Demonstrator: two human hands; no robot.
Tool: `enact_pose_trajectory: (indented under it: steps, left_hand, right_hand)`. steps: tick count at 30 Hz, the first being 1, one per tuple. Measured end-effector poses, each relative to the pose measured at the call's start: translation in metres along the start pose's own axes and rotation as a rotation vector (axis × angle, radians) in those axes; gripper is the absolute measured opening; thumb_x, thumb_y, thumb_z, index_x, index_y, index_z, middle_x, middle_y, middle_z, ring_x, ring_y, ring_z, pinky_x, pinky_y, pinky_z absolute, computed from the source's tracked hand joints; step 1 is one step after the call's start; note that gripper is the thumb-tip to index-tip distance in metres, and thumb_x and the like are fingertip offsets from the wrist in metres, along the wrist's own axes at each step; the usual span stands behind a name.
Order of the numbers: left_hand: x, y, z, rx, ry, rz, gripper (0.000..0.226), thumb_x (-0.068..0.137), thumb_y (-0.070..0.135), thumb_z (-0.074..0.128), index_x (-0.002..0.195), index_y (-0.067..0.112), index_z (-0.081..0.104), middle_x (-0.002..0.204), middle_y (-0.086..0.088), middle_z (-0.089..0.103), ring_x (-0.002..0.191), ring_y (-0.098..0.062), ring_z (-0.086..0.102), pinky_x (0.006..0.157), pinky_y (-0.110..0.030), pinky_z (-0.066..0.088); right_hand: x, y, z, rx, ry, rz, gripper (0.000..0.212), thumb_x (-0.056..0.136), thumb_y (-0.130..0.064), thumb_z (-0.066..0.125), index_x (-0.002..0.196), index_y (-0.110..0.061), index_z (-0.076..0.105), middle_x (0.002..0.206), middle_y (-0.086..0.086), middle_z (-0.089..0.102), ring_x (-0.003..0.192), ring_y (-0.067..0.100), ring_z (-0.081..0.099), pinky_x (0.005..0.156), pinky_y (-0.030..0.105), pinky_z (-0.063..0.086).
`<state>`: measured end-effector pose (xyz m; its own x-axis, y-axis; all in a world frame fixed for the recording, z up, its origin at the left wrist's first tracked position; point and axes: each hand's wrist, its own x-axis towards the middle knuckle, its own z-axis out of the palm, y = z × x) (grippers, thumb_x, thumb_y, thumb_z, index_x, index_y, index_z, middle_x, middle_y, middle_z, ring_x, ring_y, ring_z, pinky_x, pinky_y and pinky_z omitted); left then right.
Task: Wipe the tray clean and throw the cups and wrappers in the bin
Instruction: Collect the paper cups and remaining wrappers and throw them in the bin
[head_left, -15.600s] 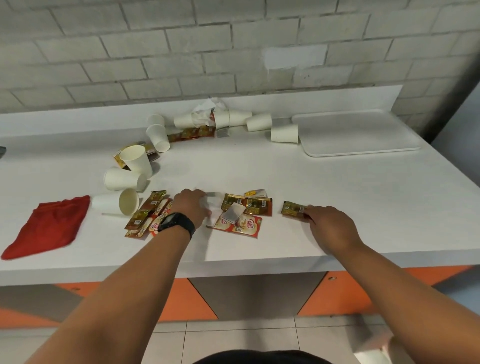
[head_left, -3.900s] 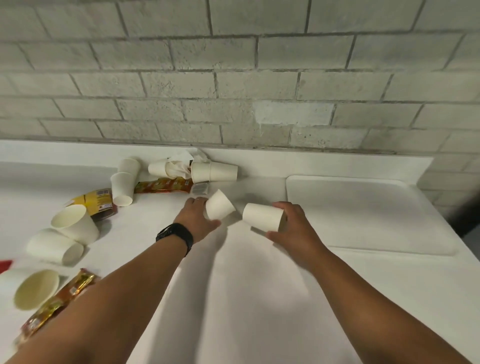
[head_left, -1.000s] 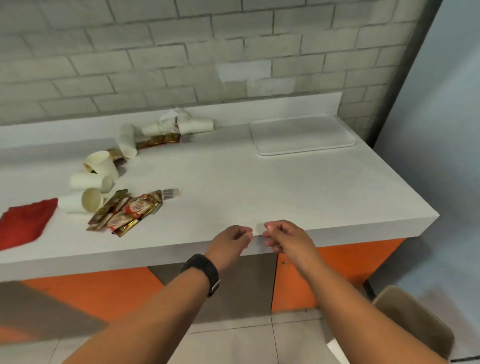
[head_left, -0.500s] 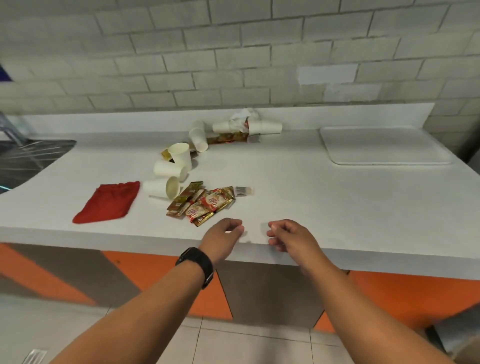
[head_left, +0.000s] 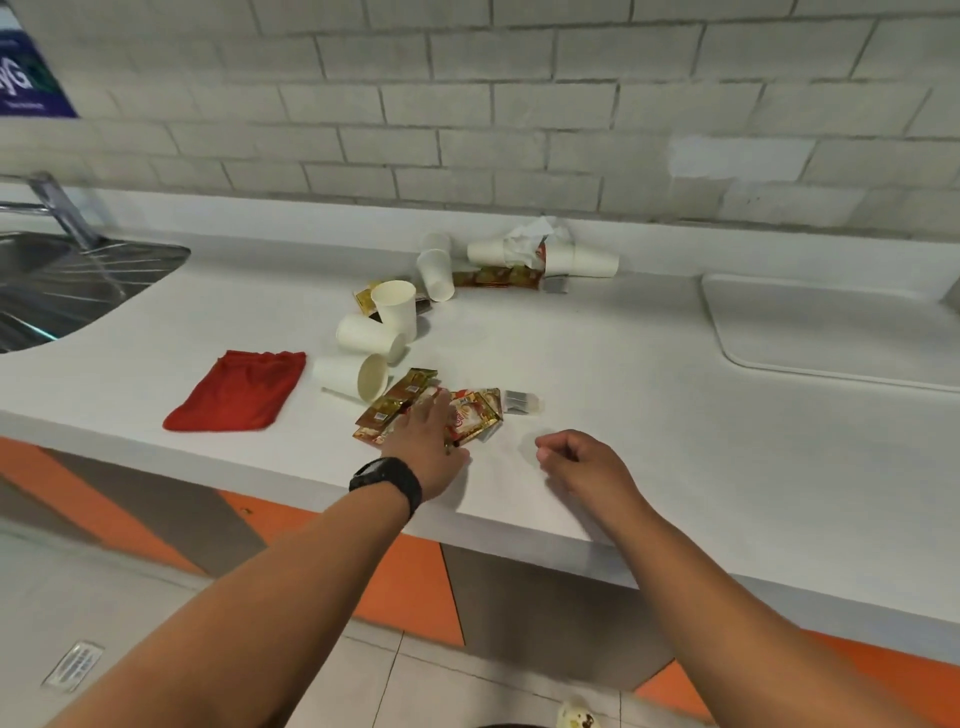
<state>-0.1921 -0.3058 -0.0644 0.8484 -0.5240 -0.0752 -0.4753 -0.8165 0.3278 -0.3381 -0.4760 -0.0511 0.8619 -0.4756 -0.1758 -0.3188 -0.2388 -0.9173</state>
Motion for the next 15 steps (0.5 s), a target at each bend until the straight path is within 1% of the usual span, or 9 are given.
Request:
enact_pose_trajectory:
  steps: [2, 4, 5, 7, 10, 11, 12, 13, 15]
  left_hand:
    - [0.005, 0.003, 0.003, 0.092, 0.003, -0.014, 0.082, 0.085, 0.049, 0.053, 0.151, 0.027, 0.010, 0.151, -0.003, 0.035, 0.133, -0.032, 0.037, 0.109, -0.044, 0.033]
    - [0.007, 0.005, 0.003, 0.168, 0.041, -0.030, 0.075, 0.087, 0.050, 0.052, 0.150, 0.027, 0.017, 0.139, -0.004, 0.048, 0.126, -0.032, 0.042, 0.104, -0.043, 0.036]
    - [0.007, 0.005, 0.003, 0.196, 0.061, -0.030, 0.070, 0.088, 0.050, 0.051, 0.147, 0.026, 0.023, 0.135, -0.004, 0.052, 0.123, -0.031, 0.044, 0.102, -0.043, 0.037]
    - [0.008, 0.006, 0.003, 0.239, 0.094, -0.019, 0.058, 0.088, 0.050, 0.050, 0.140, 0.026, 0.036, 0.130, -0.004, 0.055, 0.120, -0.030, 0.046, 0.099, -0.041, 0.038]
    - [0.006, 0.008, 0.003, 0.281, 0.111, 0.018, 0.049, 0.090, 0.046, 0.046, 0.133, 0.025, 0.043, 0.124, -0.003, 0.057, 0.115, -0.027, 0.050, 0.095, -0.038, 0.039]
    - [0.006, 0.009, 0.004, 0.279, 0.121, 0.025, 0.046, 0.090, 0.044, 0.044, 0.132, 0.024, 0.044, 0.122, -0.003, 0.058, 0.112, -0.026, 0.052, 0.094, -0.038, 0.040]
    - [0.005, 0.010, 0.004, 0.271, 0.131, 0.038, 0.044, 0.092, 0.042, 0.042, 0.131, 0.023, 0.045, 0.120, -0.003, 0.059, 0.109, -0.025, 0.055, 0.091, -0.037, 0.041]
    - [0.004, 0.009, 0.004, 0.263, 0.142, 0.045, 0.041, 0.093, 0.039, 0.041, 0.130, 0.023, 0.047, 0.118, -0.003, 0.059, 0.105, -0.025, 0.057, 0.088, -0.037, 0.042]
    - [0.003, 0.008, 0.003, 0.256, 0.158, 0.055, 0.036, 0.095, 0.035, 0.038, 0.126, 0.021, 0.050, 0.114, -0.003, 0.061, 0.099, -0.025, 0.059, 0.082, -0.036, 0.043]
  right_hand:
    - [0.018, -0.004, 0.000, -0.095, -0.021, -0.034, 0.021, 0.090, -0.030, 0.062, 0.110, -0.025, 0.066, 0.111, -0.009, 0.063, 0.102, 0.009, 0.059, 0.077, 0.018, 0.042]
    - [0.036, -0.006, 0.001, -0.187, -0.031, -0.079, 0.024, 0.089, -0.027, 0.064, 0.112, -0.025, 0.065, 0.118, -0.008, 0.057, 0.109, 0.008, 0.055, 0.078, 0.016, 0.040]
    - [0.044, -0.007, 0.003, -0.224, -0.032, -0.111, 0.026, 0.088, -0.026, 0.065, 0.114, -0.025, 0.065, 0.121, -0.007, 0.055, 0.112, 0.009, 0.054, 0.081, 0.016, 0.040]
    - [0.062, -0.005, 0.004, -0.358, -0.045, -0.192, 0.037, 0.087, -0.027, 0.066, 0.123, -0.027, 0.061, 0.133, -0.004, 0.050, 0.124, 0.014, 0.048, 0.095, 0.021, 0.038]
    - [0.084, 0.000, 0.007, -0.640, -0.067, -0.265, 0.060, 0.085, -0.037, 0.065, 0.141, -0.031, 0.044, 0.153, -0.006, 0.035, 0.141, 0.019, 0.028, 0.112, 0.034, 0.026]
    - [0.091, 0.001, 0.008, -0.691, -0.085, -0.270, 0.063, 0.085, -0.039, 0.065, 0.143, -0.031, 0.041, 0.154, -0.006, 0.033, 0.142, 0.019, 0.027, 0.114, 0.036, 0.025]
    - [0.096, 0.003, 0.009, -0.732, -0.096, -0.274, 0.063, 0.085, -0.041, 0.064, 0.142, -0.031, 0.041, 0.152, -0.006, 0.037, 0.141, 0.019, 0.030, 0.112, 0.035, 0.027]
    - [0.101, 0.005, 0.011, -0.771, -0.098, -0.298, 0.058, 0.085, -0.042, 0.063, 0.139, -0.031, 0.045, 0.145, -0.006, 0.045, 0.135, 0.020, 0.038, 0.107, 0.034, 0.032]
    - [0.104, 0.006, 0.011, -0.832, -0.047, -0.376, 0.037, 0.086, -0.037, 0.061, 0.122, -0.031, 0.059, 0.121, -0.005, 0.061, 0.115, 0.023, 0.052, 0.091, 0.034, 0.041]
